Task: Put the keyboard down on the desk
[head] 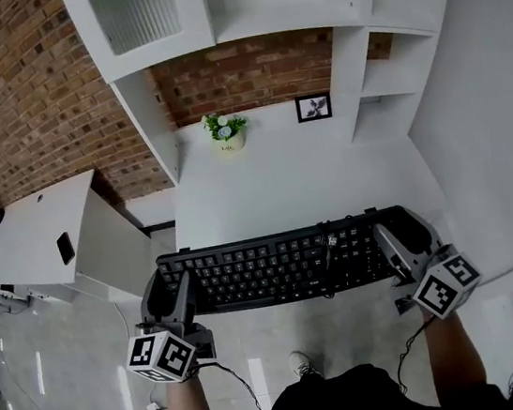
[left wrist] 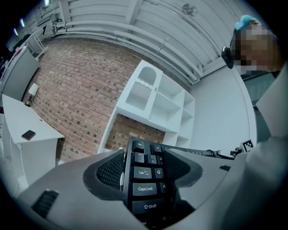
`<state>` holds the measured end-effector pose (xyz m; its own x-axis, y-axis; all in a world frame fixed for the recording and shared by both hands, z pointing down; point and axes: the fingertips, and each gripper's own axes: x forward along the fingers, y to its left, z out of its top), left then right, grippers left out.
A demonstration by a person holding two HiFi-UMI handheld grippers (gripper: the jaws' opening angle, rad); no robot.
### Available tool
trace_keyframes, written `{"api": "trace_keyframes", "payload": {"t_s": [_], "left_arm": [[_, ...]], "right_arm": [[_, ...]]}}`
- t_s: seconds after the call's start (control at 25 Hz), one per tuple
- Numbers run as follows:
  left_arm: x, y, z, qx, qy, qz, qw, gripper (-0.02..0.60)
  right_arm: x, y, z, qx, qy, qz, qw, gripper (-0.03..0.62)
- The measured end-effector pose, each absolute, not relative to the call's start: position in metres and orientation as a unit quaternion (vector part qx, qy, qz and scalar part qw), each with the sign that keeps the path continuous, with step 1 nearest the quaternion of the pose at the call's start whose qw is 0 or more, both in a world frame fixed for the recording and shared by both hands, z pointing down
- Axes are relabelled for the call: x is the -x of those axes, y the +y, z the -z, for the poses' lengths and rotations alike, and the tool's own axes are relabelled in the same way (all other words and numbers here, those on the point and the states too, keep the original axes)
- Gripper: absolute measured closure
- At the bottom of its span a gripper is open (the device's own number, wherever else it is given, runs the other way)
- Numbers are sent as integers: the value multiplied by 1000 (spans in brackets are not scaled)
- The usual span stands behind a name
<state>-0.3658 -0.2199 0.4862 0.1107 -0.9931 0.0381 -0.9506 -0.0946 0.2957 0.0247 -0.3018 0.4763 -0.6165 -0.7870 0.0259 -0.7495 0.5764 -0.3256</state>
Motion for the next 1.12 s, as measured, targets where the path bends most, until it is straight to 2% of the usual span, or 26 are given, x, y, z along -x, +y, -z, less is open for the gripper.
{"api": "trace_keyframes", "payload": {"t_s": [0.88,1.12], "left_arm": [[406,-257,-502,-732,-666,77,119,298],[407,-305,-513,-725,-673,70,129,298]], "right_arm": [[16,-346,-500,424,888,167,63,332],[17,-400,-514,418,889,177,56,332]]}}
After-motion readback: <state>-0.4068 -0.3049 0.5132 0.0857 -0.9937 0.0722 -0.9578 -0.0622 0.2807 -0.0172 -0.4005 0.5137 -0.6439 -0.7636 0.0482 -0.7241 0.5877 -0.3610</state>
